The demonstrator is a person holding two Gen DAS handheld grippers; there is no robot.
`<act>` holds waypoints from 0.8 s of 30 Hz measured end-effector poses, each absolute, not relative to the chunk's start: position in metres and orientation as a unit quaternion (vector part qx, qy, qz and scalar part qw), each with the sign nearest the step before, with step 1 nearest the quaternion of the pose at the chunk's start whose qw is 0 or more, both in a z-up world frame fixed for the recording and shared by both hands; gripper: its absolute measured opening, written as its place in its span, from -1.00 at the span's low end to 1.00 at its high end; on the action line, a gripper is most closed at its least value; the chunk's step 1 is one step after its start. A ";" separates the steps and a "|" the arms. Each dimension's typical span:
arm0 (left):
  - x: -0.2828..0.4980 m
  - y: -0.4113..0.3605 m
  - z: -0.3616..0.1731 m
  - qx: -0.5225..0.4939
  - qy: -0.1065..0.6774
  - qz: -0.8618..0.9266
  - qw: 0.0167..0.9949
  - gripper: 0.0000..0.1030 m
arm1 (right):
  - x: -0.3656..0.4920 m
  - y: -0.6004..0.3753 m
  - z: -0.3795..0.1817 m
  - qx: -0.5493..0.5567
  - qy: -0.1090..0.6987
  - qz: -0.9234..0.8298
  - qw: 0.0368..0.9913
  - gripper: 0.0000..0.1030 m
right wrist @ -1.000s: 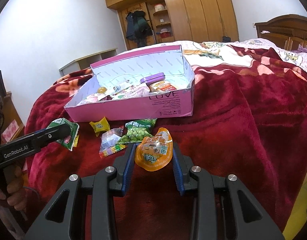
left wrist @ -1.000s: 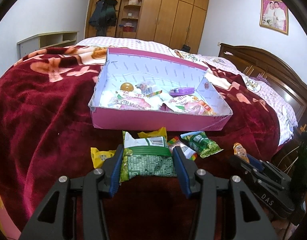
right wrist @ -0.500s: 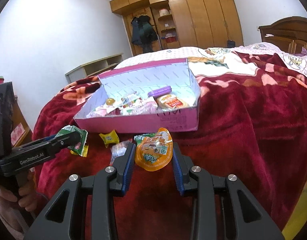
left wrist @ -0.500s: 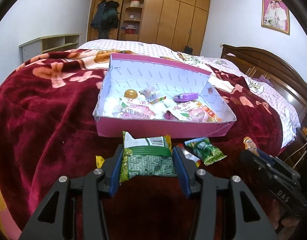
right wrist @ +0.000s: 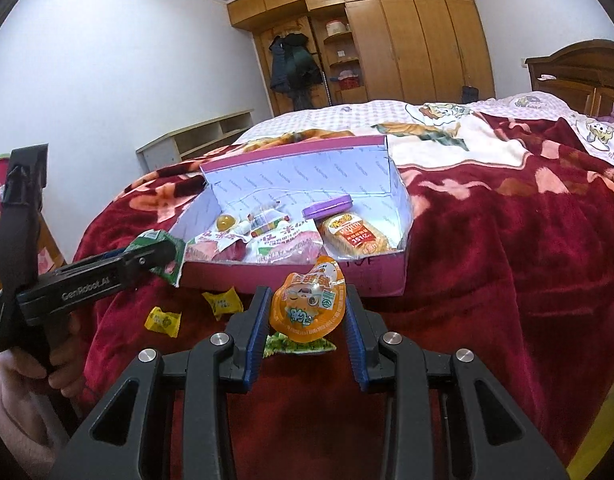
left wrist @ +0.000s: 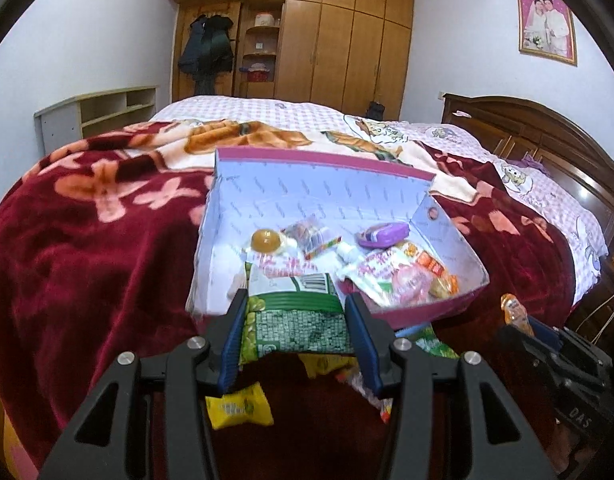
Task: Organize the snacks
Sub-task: 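Lift and carry the green snack bag and jelly cup over the pink box, then lower into the box and open left tool while right tool releases the jelly cup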
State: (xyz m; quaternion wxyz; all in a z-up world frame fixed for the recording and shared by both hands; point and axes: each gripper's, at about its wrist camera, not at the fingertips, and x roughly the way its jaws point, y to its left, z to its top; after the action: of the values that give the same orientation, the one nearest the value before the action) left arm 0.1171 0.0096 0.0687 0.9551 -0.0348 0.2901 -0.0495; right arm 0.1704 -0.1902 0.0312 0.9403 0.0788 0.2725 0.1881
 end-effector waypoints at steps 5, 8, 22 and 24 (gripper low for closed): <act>0.135 0.009 0.070 -0.031 0.291 -0.050 0.955 -0.02 | 0.178 -0.189 0.033 0.076 0.273 0.187 0.941 -0.30; 0.147 0.011 0.069 -0.030 0.293 -0.047 0.954 -0.02 | 0.182 -0.189 0.036 0.073 0.272 0.186 0.941 -0.30; 0.186 0.023 0.053 -0.045 0.306 -0.042 0.950 0.00 | 0.205 -0.183 0.043 0.061 0.274 0.182 0.943 -0.30; 0.188 0.022 0.054 -0.045 0.304 -0.044 0.951 0.00 | 0.209 -0.181 0.043 0.060 0.275 0.180 0.943 -0.30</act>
State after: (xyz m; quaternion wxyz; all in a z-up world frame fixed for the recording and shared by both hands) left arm 0.1884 0.0223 0.0537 0.9507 -0.0452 0.3036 -0.0443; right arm 0.2093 -0.1815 0.0426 0.9426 0.0598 0.2748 0.1801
